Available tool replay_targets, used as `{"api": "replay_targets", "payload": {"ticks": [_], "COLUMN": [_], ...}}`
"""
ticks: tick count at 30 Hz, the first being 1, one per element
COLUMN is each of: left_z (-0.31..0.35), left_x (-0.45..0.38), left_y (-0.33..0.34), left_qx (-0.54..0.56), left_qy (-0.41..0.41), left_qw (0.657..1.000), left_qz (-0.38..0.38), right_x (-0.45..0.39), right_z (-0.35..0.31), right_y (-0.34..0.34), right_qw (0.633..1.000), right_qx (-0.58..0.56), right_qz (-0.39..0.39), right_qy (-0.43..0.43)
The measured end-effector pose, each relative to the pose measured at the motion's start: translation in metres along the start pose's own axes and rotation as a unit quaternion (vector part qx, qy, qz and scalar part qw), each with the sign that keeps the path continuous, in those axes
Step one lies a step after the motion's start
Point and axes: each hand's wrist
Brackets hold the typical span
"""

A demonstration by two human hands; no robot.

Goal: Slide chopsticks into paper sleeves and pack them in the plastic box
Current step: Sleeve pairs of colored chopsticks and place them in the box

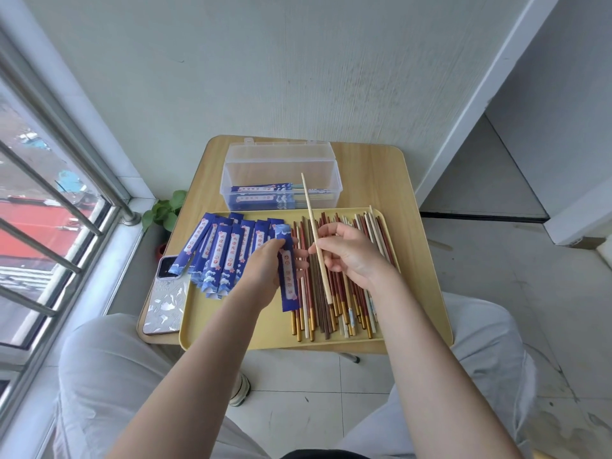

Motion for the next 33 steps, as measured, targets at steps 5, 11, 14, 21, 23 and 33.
{"api": "replay_targets", "payload": {"ticks": [5, 11, 14, 21, 23, 33], "left_z": [0.001, -0.005, -0.003, -0.009, -0.01, -0.011], "left_x": [0.004, 0.004, 0.008, 0.009, 0.01, 0.01], "left_y": [0.0, -0.009, -0.006, -0.01, -0.011, -0.007], "left_qx": [-0.041, -0.148, -0.198, -0.279, -0.297, -0.312], "left_qy": [-0.03, -0.02, -0.001, 0.018, 0.016, 0.033], "left_qw": [0.998, 0.989, 0.98, 0.96, 0.954, 0.947], "left_qz": [0.027, 0.019, 0.015, -0.016, -0.035, -0.073], "right_x": [0.0, 0.002, 0.002, -0.004, -0.006, -0.009], "right_z": [0.006, 0.002, -0.004, -0.013, -0.014, -0.008], "right_y": [-0.002, -0.008, -0.007, -0.005, -0.003, 0.007], "right_qw": [0.998, 0.992, 0.986, 0.961, 0.956, 0.952], "right_qx": [0.034, -0.106, -0.118, -0.134, -0.134, 0.029], "right_qz": [0.044, 0.006, 0.023, 0.16, 0.181, 0.226], "right_qy": [-0.027, -0.073, -0.119, -0.179, -0.186, -0.205]}}
Point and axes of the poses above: each hand's wrist, its own x-axis away from the middle knuckle, its own y-axis out of the palm, z = x × y, and after that the axes turned 8 degrees about y, right-handed
